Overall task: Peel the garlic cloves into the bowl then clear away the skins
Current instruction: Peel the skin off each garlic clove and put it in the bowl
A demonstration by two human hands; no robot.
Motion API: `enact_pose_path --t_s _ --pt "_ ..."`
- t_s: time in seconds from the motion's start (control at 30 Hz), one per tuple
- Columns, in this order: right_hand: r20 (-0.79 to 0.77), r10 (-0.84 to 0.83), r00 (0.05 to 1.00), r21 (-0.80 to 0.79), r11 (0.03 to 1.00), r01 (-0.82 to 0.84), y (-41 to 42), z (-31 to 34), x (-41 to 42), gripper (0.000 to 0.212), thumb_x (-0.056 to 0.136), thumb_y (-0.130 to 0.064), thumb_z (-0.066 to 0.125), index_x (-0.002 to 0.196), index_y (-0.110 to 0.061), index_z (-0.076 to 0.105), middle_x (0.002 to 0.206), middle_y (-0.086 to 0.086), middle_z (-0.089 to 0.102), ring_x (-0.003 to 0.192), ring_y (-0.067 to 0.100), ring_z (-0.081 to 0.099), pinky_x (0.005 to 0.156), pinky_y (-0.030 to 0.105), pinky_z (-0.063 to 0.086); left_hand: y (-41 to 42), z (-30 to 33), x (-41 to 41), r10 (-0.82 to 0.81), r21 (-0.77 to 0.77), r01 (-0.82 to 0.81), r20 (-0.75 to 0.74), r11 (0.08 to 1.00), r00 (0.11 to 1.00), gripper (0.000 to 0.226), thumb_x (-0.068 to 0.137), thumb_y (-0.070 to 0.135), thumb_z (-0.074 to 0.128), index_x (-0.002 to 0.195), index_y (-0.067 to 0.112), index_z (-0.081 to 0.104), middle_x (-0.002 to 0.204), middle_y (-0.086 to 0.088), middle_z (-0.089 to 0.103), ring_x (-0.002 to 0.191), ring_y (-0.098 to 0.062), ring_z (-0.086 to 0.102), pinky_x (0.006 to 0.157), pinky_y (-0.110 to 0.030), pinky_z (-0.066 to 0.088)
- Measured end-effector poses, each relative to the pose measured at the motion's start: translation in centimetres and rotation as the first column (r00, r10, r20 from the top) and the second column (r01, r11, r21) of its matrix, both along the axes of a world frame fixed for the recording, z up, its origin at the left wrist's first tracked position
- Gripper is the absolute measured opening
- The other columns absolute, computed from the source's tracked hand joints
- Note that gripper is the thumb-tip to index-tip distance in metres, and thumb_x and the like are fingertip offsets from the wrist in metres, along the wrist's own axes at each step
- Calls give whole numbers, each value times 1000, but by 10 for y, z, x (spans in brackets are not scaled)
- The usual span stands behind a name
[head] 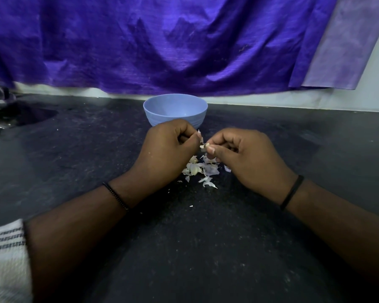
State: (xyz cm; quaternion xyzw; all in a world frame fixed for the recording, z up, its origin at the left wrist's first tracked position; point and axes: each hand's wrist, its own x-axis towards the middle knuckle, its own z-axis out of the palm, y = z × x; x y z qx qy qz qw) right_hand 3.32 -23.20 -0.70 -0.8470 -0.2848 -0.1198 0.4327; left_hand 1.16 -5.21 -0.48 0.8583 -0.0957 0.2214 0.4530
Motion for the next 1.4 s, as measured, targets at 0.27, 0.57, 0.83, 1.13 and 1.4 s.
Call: enact_pose_path --t_s 0.27,0.57,0.83,1.13,1.4 --pt "-83 3 997 100 995 5 0 -2 6 6 88 -14 74 88 -20 74 72 -10 71 60 -1 61 60 19 51 2 -2 1 57 33 -57 20 998 998 17 93 25 66 77 22 69 62 13 66 54 0 60 53 -19 48" --pt "-89 5 996 118 993 5 -1 -1 4 8 87 -13 75 89 -21 74 78 -6 73 64 2 63 60 16 51 3 -1 2 105 84 -108 31 991 994 16 92 28 67 78 23 71 65 10 68 60 -3 62 56 -22 49" --pt "-225 -24 974 264 961 84 -2 3 6 7 86 -10 74 90 -15 73 75 0 72 61 8 61 58 26 55 5 1 -1 120 169 -109 -52 980 991 24 75 35 84 64 22 68 58 12 67 52 0 60 53 -22 48" --pt "-342 110 933 348 937 17 0 5 3 9 94 -7 65 97 -10 73 78 8 74 66 12 60 52 21 50 1 -3 -1 -59 -11 59 0 998 998 3 88 28 73 90 29 74 76 6 72 71 -12 67 71 -38 57" --pt "-348 128 929 349 937 2 1 7 3 11 96 -8 62 105 -14 62 76 7 74 65 14 62 55 25 52 0 -3 1 -121 -112 114 -64 987 991 3 88 19 74 86 19 77 75 1 74 57 -1 58 56 -21 49"
